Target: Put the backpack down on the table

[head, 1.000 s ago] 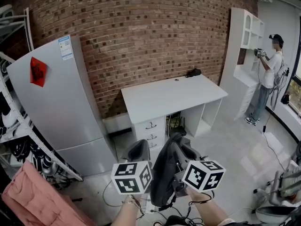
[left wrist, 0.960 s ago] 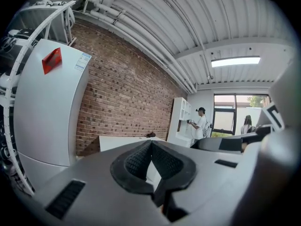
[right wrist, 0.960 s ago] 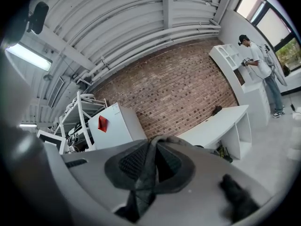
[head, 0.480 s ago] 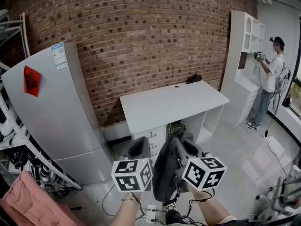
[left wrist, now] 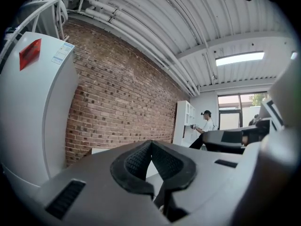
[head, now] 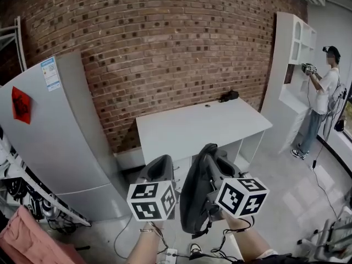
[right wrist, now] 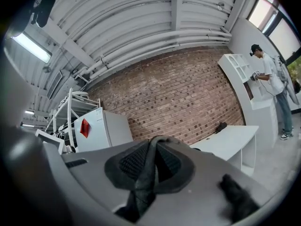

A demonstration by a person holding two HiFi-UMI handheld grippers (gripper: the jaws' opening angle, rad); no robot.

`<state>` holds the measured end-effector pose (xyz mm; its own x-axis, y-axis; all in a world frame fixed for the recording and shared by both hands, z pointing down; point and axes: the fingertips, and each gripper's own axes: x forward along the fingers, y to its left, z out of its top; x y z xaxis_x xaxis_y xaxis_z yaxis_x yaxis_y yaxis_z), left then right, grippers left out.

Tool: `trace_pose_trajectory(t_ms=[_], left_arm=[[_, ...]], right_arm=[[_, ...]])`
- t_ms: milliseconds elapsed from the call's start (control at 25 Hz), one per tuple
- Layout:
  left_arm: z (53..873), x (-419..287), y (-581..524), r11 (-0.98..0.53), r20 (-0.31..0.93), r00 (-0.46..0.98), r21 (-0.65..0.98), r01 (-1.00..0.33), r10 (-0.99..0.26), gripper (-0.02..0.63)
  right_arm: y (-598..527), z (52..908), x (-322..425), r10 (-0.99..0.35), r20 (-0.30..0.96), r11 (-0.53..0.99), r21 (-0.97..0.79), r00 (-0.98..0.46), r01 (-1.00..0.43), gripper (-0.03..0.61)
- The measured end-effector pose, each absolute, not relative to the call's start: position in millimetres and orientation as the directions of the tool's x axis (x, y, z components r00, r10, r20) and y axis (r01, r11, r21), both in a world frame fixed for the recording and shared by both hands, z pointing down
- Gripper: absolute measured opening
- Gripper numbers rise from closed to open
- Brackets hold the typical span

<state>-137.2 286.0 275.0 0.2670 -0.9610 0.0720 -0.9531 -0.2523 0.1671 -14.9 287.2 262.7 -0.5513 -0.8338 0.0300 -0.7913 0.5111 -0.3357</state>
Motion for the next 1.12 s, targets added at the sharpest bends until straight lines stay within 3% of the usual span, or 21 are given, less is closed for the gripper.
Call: trace_pose_trajectory(t_ms=[600,1120], left_arm=[[258.3,-107.1,145.1,-0.218,0.023,0.226,0.179,-0.959,-0.974,0.013],[259.7,-107.5,90.3,-0.201,0.026,0.208,0.155,-0.967,-0.978,0.013]], right_arm=[[143.9,239.0,27.9,-0.82,-0.007,0.544,-0.321,-0.572,-0.775,0.051],[85.7,228.1,49.9,-0.837,-0.047,0.527,-0.336,-0.545,-0.781,0.052]])
